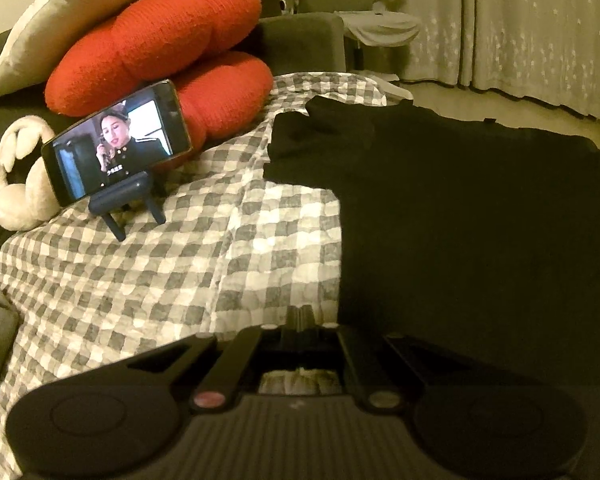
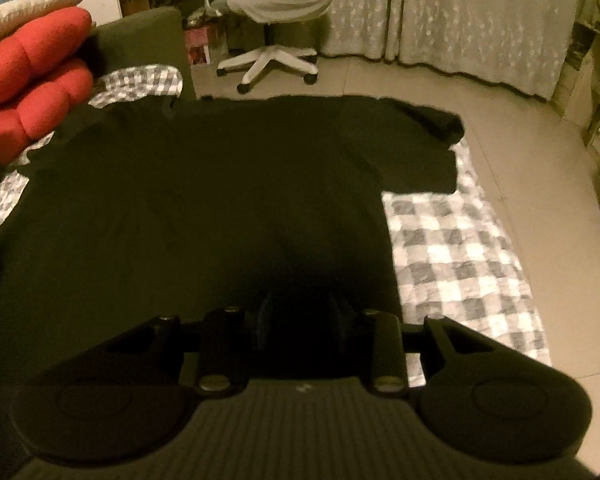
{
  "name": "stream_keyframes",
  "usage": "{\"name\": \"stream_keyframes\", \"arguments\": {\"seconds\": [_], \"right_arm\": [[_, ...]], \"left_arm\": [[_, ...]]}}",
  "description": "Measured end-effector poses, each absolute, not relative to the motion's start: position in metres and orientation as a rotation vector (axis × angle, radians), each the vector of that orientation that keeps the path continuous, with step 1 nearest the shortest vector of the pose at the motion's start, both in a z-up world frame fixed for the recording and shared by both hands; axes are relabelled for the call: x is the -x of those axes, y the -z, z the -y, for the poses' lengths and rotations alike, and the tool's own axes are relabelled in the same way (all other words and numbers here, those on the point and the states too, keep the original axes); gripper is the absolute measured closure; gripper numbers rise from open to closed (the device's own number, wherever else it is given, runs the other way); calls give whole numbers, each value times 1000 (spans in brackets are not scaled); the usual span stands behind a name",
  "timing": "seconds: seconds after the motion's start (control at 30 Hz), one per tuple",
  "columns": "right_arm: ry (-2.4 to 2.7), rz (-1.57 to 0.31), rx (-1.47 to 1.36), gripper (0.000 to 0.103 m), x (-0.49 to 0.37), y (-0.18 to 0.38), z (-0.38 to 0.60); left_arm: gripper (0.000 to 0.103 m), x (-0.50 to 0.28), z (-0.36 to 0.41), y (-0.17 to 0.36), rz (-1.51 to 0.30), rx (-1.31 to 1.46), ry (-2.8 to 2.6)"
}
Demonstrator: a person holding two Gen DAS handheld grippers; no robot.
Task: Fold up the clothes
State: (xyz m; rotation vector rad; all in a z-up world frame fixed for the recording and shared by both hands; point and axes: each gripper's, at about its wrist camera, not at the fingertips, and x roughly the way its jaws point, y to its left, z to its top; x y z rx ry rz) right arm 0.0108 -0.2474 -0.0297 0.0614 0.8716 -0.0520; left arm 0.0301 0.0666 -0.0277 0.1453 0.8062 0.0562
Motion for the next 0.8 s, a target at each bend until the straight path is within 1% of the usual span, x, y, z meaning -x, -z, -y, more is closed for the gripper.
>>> {"name": "stream_keyframes", "arguments": {"seconds": [0.1, 0.8], "right_arm": [[62, -889, -41, 68, -12, 36, 248], [186, -908, -75, 69, -17, 33, 259]], "left_arm": [[103, -31, -66, 29, -812, -147, -71], [103, -38, -70, 33, -848, -118, -111]]}}
